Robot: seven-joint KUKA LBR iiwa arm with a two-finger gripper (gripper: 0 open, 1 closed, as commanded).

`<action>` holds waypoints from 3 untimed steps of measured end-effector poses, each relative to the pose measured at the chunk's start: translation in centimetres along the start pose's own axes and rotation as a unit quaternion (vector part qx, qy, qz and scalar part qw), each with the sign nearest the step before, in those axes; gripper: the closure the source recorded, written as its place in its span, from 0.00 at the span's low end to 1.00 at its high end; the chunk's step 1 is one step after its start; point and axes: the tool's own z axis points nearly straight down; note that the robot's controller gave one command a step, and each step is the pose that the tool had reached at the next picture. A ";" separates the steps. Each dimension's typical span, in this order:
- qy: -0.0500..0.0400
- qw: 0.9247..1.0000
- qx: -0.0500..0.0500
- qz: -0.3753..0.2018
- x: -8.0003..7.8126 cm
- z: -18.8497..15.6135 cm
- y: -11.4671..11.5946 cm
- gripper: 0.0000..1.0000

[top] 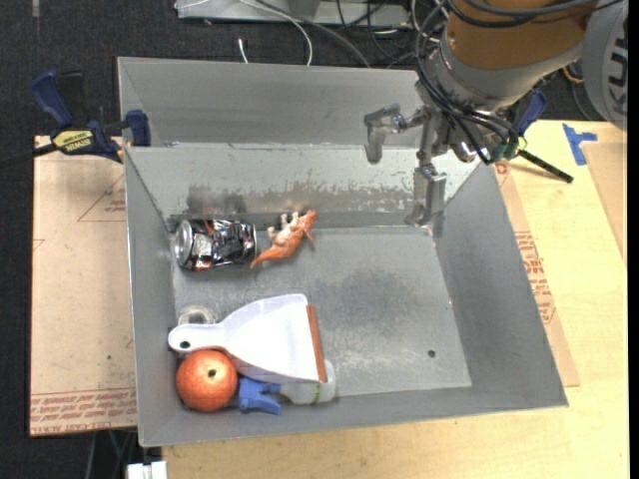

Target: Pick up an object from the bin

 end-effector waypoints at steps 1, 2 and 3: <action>0.010 0.994 -0.002 0.110 0.1 6.7 3.0 0.00; -0.003 1.000 0.000 0.005 0.6 3.0 2.4 0.00; 0.010 0.988 -0.002 0.155 -2.1 8.9 5.2 0.00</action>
Offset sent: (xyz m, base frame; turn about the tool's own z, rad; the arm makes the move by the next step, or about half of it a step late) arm -0.0133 0.0206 -0.0318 0.0072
